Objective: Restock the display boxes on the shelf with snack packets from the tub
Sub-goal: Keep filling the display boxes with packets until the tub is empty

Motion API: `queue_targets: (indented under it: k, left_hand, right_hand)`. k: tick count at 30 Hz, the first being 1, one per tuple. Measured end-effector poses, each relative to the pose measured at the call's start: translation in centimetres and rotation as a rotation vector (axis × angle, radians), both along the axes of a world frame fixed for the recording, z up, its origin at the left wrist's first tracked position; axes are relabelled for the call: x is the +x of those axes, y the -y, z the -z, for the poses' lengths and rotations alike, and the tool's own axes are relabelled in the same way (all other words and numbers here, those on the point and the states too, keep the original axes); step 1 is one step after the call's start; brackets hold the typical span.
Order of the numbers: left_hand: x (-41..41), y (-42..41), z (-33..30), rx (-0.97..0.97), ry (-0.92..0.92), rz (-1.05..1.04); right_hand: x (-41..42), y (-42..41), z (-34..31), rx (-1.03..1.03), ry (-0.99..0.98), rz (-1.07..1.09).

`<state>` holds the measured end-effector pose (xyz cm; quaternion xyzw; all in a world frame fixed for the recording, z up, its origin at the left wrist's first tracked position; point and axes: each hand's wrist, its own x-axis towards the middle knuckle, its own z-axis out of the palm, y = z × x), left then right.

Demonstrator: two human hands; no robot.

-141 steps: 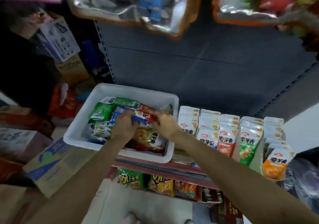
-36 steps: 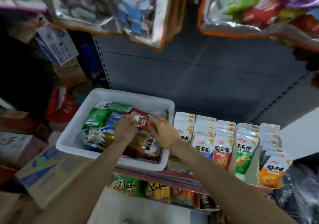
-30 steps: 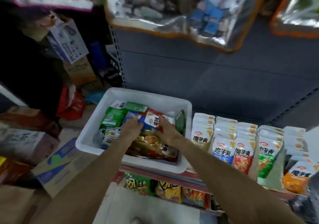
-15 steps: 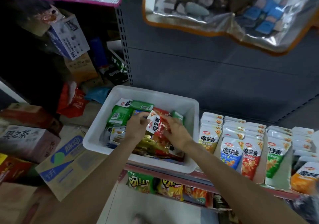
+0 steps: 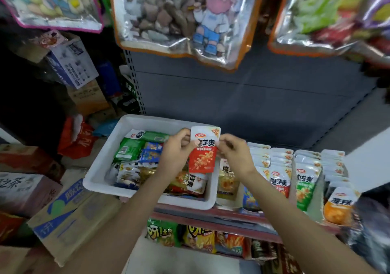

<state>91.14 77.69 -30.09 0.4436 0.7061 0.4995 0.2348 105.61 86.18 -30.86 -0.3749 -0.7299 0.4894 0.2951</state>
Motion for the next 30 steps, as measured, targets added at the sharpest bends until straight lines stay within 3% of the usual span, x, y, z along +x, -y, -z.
queue_targets:
  k: [9, 13, 23, 30]
  left_hand:
    - [12.3, -6.2, 0.8, -0.039, 0.032, 0.207]
    - [16.8, -7.6, 1.1, -0.010, -0.010, 0.173]
    - [20.1, -9.7, 1.3, -0.052, -0.107, 0.140]
    - [20.2, -9.3, 3.6, -0.277, -0.360, 0.183]
  right_hand:
    - [13.8, -3.4, -0.6, 0.002, 0.023, 0.232]
    - [18.1, -4.8, 0.6, 0.059, 0.093, 0.286]
    - [21.1, -6.6, 1.7, 0.028, 0.163, 0.332]
    - [20.8, -6.4, 3.0, 0.031, 0.426, 0.195]
